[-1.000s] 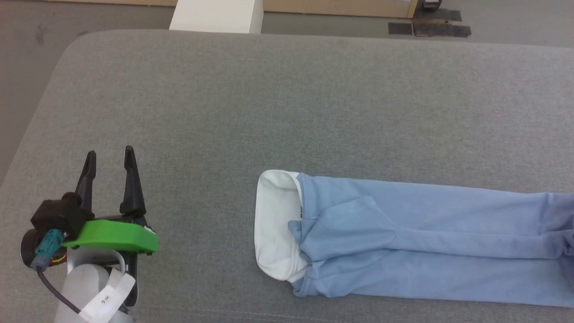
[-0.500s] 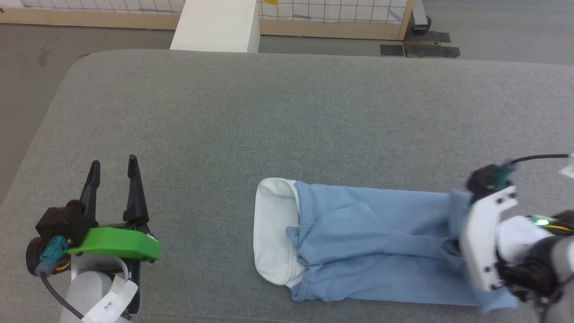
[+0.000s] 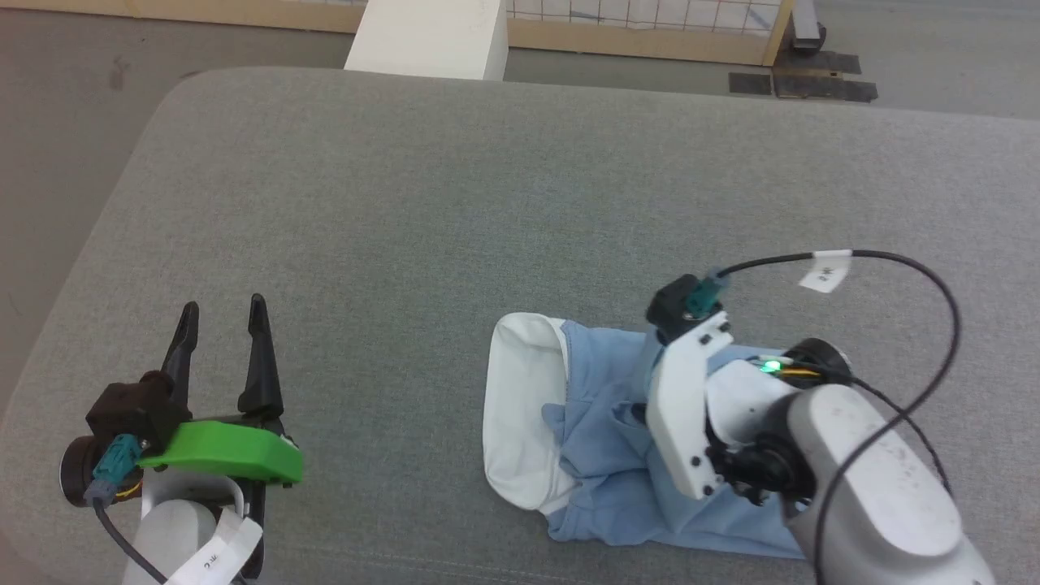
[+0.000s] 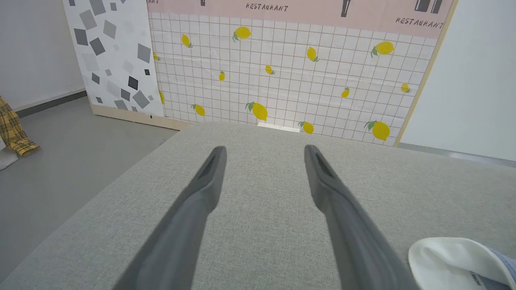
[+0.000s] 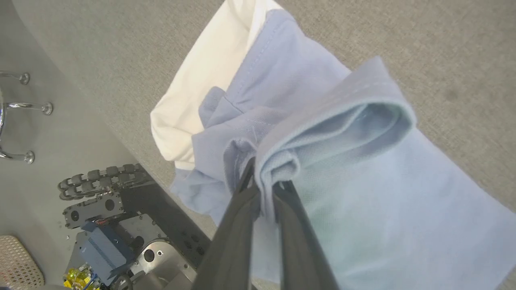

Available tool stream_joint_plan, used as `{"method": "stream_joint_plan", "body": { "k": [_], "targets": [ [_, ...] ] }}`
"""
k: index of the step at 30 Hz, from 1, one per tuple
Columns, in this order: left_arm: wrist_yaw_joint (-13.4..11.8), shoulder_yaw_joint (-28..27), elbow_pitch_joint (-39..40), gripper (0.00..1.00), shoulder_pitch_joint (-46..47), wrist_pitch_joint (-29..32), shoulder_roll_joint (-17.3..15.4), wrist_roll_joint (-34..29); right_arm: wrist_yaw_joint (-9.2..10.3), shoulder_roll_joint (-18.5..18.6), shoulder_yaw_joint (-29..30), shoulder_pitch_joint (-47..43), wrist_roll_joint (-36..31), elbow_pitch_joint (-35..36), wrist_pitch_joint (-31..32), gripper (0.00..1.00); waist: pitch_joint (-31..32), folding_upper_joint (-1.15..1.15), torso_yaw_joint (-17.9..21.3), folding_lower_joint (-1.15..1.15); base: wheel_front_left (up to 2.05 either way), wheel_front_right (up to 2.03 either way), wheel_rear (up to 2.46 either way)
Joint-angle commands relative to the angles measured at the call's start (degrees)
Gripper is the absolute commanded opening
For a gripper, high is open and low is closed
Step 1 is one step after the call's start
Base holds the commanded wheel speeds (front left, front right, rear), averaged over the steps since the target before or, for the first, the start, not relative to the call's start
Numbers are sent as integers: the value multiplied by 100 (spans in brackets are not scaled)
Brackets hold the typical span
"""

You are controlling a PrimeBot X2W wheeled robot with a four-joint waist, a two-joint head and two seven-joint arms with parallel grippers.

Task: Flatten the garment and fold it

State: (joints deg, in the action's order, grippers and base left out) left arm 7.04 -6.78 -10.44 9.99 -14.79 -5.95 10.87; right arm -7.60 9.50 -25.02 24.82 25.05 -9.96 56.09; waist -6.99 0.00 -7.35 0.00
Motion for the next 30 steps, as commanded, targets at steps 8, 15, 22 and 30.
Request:
{"method": "stream_joint_plan", "body": {
  "k": [8, 15, 22, 30],
  "targets": [
    [35, 42, -4, 100, -15, -20, 2, -103, 11, -406, -401, 474, -216, -1170, -646, 0, -145, 0, -44, 0, 0, 0, 0],
    [37, 67, -9, 100, 47, -20, -1, -146, 11, -557, -627, 678, -313, -1980, -1135, 0, -251, 0, -4, 0, 0, 0, 0],
    [40, 66, -62, 100, 76, -21, -31, -157, 11, -655, -896, 941, 197, -2076, -1743, 100, -264, 0, 72, 0, 0, 0, 0],
    [41, 144, -159, 100, 41, -21, -90, -221, 11, -660, -1469, 1248, 1256, -1333, -2109, 100, -15, 0, 236, 0, 0, 0, 0]
  ]
}}
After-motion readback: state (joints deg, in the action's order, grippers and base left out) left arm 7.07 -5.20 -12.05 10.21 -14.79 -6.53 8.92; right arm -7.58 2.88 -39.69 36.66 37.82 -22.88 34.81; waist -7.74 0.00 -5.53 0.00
